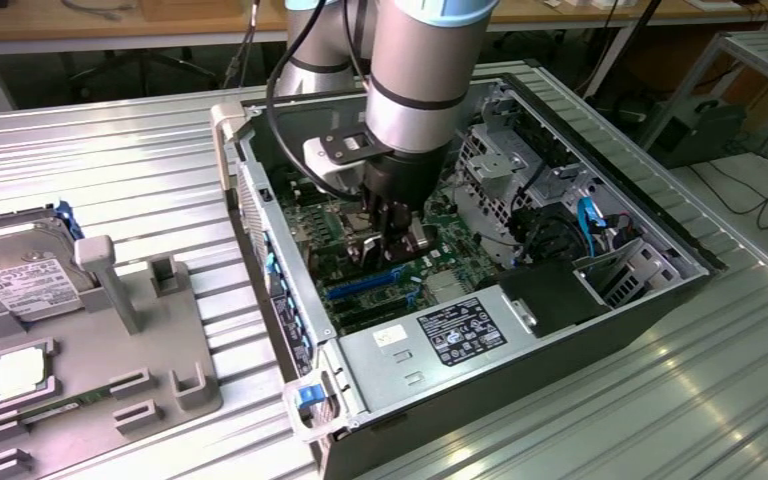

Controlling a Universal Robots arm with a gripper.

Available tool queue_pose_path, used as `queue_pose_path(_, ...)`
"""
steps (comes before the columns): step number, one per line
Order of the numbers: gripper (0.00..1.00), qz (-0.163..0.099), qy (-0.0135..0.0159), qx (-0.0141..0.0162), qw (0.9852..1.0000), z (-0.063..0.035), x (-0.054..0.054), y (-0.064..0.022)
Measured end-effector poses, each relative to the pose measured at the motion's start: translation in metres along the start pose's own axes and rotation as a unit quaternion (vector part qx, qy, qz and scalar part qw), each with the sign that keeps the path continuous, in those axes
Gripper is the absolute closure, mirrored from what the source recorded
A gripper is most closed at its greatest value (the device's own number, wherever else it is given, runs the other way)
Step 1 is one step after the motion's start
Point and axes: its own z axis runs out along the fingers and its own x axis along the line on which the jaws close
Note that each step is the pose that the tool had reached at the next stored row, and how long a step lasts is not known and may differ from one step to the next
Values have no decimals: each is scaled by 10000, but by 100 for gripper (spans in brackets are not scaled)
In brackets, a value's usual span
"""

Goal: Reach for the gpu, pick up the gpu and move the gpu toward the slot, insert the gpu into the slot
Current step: 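Insert the gpu into the slot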

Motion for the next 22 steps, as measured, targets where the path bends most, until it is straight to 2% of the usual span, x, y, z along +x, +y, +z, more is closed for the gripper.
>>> queue_pose_path(12, 72, 12, -1, 0, 10000, 28, 0, 20)
queue_pose_path(22, 72, 12, 0, 0, 10000, 90, 0, 41)
